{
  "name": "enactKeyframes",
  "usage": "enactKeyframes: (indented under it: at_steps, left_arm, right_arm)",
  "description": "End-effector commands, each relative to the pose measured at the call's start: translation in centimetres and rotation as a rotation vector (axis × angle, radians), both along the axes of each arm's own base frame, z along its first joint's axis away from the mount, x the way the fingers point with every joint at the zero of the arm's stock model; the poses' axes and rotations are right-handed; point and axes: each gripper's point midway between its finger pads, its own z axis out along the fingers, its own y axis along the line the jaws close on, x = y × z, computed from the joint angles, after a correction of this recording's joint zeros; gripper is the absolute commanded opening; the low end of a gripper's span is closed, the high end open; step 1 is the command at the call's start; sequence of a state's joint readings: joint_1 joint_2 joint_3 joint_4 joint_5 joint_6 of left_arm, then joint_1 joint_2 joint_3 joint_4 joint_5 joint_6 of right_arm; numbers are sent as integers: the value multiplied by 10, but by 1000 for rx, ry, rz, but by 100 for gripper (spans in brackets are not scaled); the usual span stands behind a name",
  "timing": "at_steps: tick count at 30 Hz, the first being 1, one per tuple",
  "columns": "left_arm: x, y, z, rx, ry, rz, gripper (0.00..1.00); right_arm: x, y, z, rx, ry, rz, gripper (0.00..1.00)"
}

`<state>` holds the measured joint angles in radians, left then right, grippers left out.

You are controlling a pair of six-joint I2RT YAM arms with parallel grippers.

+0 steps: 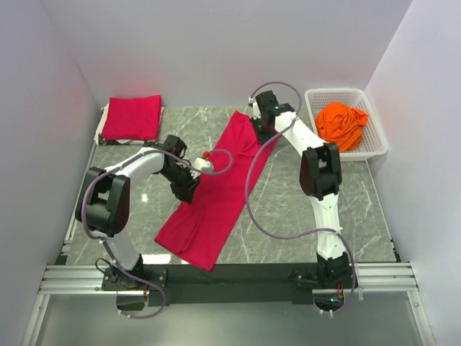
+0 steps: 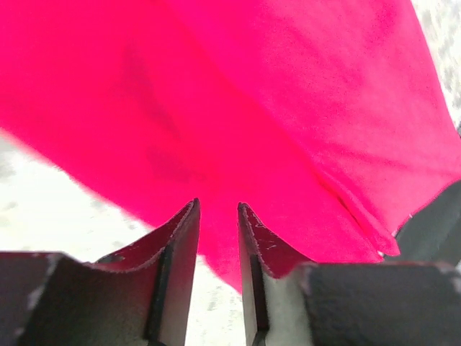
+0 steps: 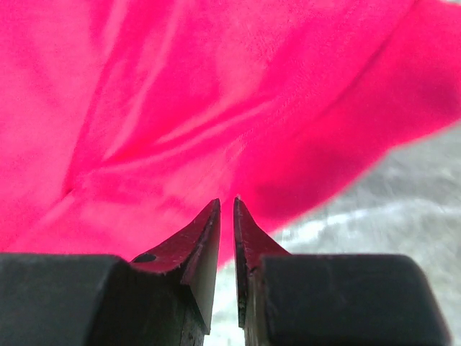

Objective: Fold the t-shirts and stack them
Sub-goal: Fold the tshirt

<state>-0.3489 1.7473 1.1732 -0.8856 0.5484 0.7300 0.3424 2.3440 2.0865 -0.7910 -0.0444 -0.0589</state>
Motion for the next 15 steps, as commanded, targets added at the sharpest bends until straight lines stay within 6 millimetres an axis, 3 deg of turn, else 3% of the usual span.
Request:
enactKeyframes:
  at_steps: [1, 8, 15]
  left_arm:
    - [15, 0, 24, -76, -58, 49, 35]
    - [25, 1, 41, -103, -211, -10, 41]
    - [61, -10, 55, -126, -306, 37, 40]
  right_arm:
    - [-1, 6, 62, 85, -99, 4, 20]
    - [-23, 27, 11, 198, 126, -51, 20]
    - [-12, 24, -38, 178, 193, -132, 19]
